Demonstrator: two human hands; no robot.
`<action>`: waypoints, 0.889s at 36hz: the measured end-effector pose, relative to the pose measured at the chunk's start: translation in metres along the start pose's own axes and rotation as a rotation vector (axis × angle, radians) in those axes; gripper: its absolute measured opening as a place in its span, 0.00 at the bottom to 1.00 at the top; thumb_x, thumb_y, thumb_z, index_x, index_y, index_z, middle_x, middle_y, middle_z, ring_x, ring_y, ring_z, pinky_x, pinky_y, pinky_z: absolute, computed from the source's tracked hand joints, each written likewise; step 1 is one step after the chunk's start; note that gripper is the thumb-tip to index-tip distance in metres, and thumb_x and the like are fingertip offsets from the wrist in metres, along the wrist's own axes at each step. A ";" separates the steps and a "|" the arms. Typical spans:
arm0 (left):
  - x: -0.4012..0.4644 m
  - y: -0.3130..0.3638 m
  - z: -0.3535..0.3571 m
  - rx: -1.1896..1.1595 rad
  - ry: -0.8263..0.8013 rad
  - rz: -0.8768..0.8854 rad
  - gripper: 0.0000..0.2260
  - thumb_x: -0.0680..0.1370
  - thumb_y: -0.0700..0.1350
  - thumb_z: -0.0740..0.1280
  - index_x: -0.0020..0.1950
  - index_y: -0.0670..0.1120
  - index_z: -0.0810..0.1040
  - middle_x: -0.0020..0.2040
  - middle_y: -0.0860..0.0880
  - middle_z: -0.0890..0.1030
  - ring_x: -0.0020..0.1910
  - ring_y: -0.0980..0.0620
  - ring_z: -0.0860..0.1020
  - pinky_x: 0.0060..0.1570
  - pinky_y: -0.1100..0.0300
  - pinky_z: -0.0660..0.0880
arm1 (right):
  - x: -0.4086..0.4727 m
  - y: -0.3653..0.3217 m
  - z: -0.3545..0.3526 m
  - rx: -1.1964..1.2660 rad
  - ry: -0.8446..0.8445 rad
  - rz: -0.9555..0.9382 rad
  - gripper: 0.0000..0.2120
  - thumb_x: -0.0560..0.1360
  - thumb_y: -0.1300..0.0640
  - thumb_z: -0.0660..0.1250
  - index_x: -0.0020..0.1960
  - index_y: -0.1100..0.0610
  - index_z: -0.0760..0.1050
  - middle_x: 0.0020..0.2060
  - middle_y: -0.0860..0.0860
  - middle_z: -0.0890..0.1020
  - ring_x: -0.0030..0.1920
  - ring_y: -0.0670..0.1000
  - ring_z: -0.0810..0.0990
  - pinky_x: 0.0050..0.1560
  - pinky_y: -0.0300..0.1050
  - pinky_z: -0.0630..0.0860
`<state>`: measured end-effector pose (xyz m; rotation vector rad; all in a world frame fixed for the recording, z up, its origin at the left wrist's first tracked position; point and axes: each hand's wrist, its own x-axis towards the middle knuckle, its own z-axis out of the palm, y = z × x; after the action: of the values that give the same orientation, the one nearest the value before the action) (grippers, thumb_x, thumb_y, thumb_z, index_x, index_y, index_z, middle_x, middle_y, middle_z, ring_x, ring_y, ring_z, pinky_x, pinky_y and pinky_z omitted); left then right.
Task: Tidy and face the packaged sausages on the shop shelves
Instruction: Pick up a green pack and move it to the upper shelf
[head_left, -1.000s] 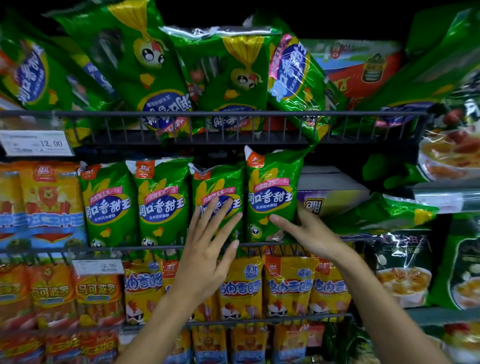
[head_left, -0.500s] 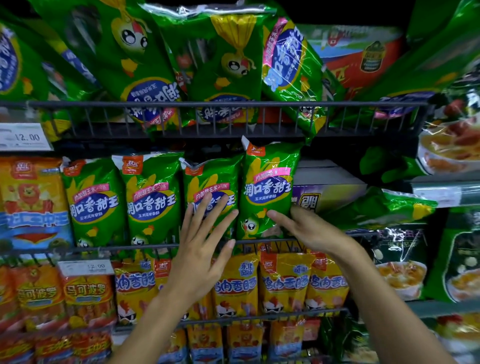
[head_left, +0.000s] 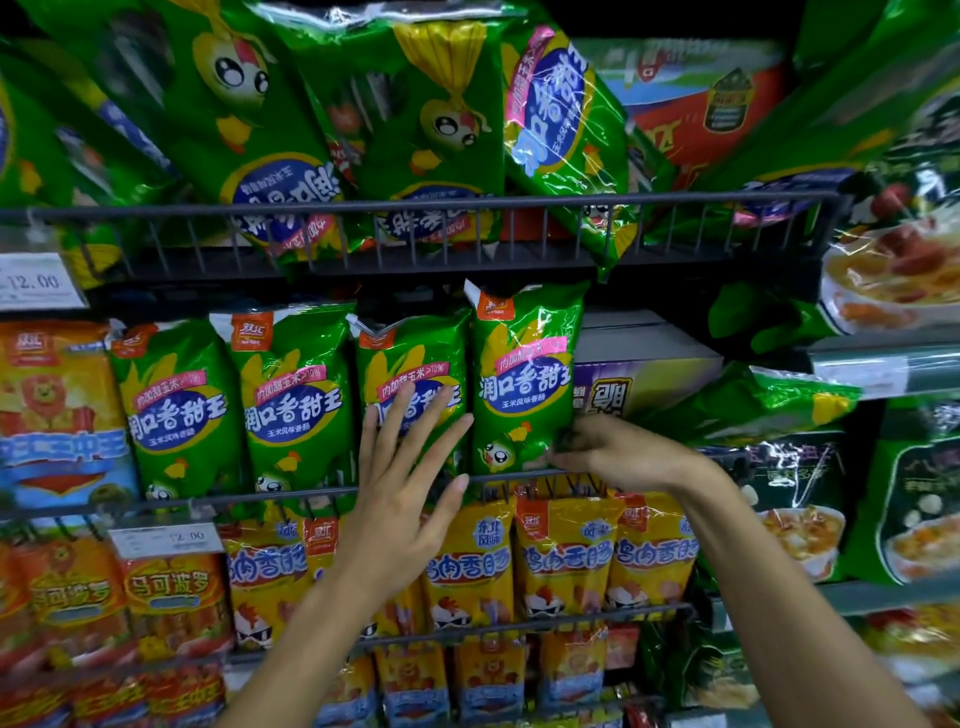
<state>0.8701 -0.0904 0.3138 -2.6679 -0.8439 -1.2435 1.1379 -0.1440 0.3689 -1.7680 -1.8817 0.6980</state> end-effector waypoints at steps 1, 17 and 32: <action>0.000 0.000 0.001 0.007 0.001 0.003 0.25 0.85 0.52 0.60 0.82 0.51 0.62 0.84 0.54 0.53 0.84 0.44 0.45 0.80 0.42 0.37 | 0.000 -0.003 -0.002 -0.020 -0.025 0.025 0.11 0.82 0.53 0.67 0.62 0.54 0.78 0.56 0.49 0.84 0.54 0.45 0.83 0.58 0.46 0.79; 0.026 0.000 -0.004 0.309 0.025 -0.076 0.31 0.85 0.56 0.57 0.85 0.51 0.50 0.85 0.48 0.45 0.83 0.41 0.42 0.80 0.37 0.45 | 0.005 -0.011 0.020 0.190 0.395 -0.089 0.28 0.77 0.28 0.57 0.49 0.54 0.74 0.41 0.53 0.81 0.44 0.47 0.82 0.51 0.54 0.78; 0.042 -0.005 -0.001 0.307 0.064 -0.206 0.30 0.86 0.57 0.55 0.85 0.52 0.47 0.85 0.46 0.40 0.82 0.37 0.36 0.79 0.35 0.39 | 0.007 -0.031 0.025 -0.015 0.317 -0.037 0.35 0.78 0.28 0.49 0.67 0.55 0.71 0.53 0.49 0.82 0.61 0.56 0.79 0.61 0.54 0.75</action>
<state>0.8886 -0.0676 0.3447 -2.3357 -1.2151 -1.1227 1.0981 -0.1401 0.3699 -1.7313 -1.7024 0.3648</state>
